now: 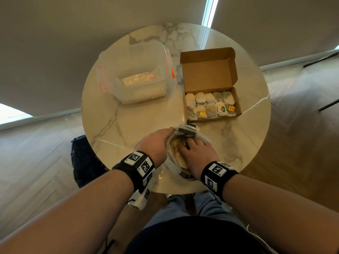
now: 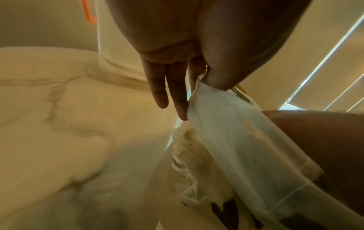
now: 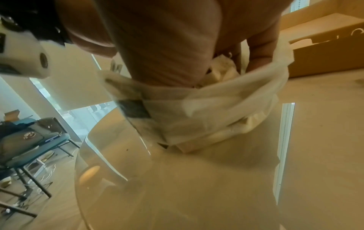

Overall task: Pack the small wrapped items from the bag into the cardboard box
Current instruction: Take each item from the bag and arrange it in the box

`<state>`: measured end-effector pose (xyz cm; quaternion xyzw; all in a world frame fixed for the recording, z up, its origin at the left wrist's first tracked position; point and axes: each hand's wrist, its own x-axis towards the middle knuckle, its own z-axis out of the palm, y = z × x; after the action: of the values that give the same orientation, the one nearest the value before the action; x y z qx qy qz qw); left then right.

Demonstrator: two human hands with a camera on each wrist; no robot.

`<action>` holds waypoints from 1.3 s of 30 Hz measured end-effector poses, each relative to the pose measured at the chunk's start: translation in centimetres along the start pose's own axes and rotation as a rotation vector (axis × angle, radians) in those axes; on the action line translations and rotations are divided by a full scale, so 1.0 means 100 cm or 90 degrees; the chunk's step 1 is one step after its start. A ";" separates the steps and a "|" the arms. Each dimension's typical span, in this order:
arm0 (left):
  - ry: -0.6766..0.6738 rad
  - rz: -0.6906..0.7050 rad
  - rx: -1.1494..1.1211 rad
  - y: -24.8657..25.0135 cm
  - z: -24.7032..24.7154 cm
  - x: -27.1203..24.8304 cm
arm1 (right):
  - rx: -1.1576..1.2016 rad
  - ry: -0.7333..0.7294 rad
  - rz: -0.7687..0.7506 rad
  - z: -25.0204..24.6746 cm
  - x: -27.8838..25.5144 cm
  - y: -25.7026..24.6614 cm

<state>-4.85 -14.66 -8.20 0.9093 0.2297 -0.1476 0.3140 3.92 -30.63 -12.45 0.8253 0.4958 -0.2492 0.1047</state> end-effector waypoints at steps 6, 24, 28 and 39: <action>-0.009 0.015 0.003 0.002 -0.001 -0.001 | -0.002 -0.012 -0.018 -0.005 0.002 0.000; 0.140 0.041 -0.198 -0.013 -0.017 -0.005 | 0.746 -0.054 0.066 -0.090 -0.035 0.060; 0.147 0.044 -0.390 0.008 -0.028 -0.004 | 0.893 -0.062 0.009 -0.120 -0.046 0.069; -0.120 -0.003 -0.852 0.060 -0.028 0.019 | 1.243 0.017 -0.226 -0.171 -0.052 0.097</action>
<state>0.14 -16.40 -3.81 0.5012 0.2453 -0.0531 0.8281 15.61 -32.16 4.08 0.4664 0.1906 -0.5510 -0.6653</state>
